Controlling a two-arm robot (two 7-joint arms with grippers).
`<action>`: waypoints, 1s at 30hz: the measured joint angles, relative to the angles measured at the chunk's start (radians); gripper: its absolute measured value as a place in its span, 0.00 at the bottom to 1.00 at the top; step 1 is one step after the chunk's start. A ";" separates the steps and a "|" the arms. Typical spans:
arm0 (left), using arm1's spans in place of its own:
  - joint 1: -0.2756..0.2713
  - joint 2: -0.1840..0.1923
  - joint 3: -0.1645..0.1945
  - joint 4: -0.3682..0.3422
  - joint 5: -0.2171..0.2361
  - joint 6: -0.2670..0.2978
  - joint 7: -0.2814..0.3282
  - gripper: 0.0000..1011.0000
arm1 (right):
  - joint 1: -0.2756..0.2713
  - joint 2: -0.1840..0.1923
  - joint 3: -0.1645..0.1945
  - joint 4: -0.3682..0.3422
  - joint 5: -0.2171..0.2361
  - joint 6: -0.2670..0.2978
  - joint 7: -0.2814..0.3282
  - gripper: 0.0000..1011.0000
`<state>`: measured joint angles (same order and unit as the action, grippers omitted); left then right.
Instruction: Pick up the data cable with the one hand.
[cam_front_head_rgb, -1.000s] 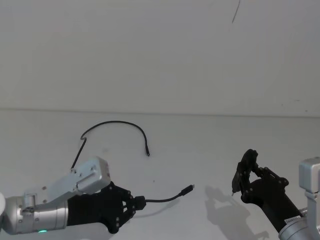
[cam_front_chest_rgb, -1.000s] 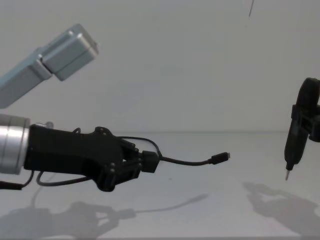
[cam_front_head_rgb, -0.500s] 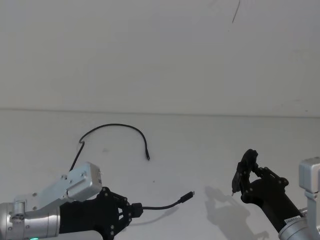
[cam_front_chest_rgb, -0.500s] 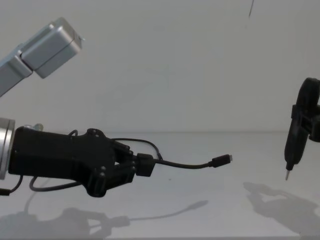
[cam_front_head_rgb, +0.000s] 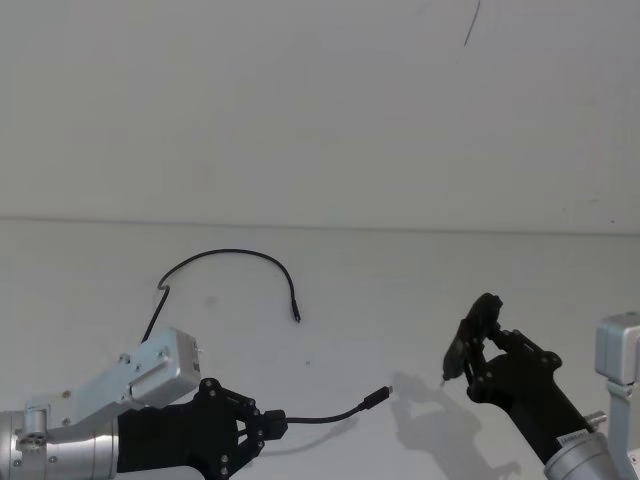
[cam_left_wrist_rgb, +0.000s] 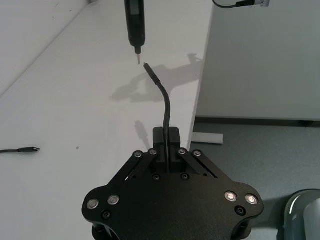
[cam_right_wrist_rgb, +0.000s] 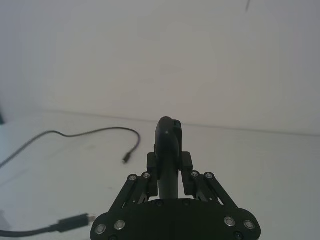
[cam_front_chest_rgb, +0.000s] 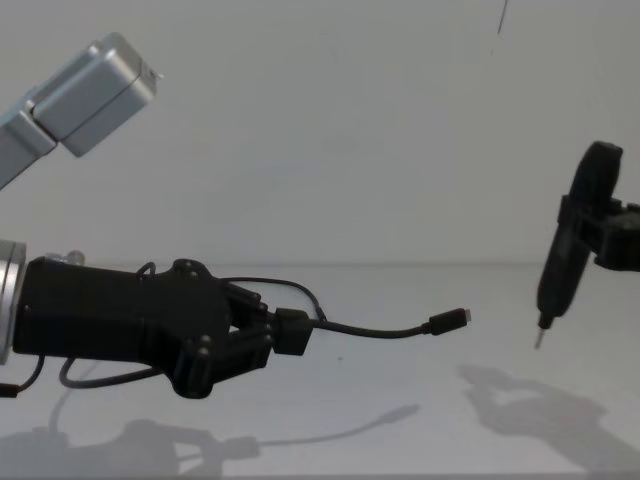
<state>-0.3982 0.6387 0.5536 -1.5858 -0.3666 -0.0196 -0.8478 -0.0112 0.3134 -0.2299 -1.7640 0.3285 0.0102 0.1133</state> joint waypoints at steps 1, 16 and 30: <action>0.000 0.000 0.000 0.000 -0.001 0.000 0.000 0.05 | 0.001 -0.005 -0.001 0.000 0.011 -0.004 0.010 0.27; 0.004 0.002 0.000 -0.003 -0.006 -0.003 0.000 0.05 | 0.007 -0.040 -0.015 -0.006 0.053 -0.030 0.070 0.27; 0.005 0.003 0.000 -0.004 -0.007 -0.004 0.000 0.05 | 0.010 -0.039 -0.015 -0.014 0.012 -0.035 0.071 0.27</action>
<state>-0.3934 0.6415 0.5537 -1.5900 -0.3741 -0.0237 -0.8478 -0.0011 0.2742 -0.2446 -1.7778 0.3409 -0.0251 0.1843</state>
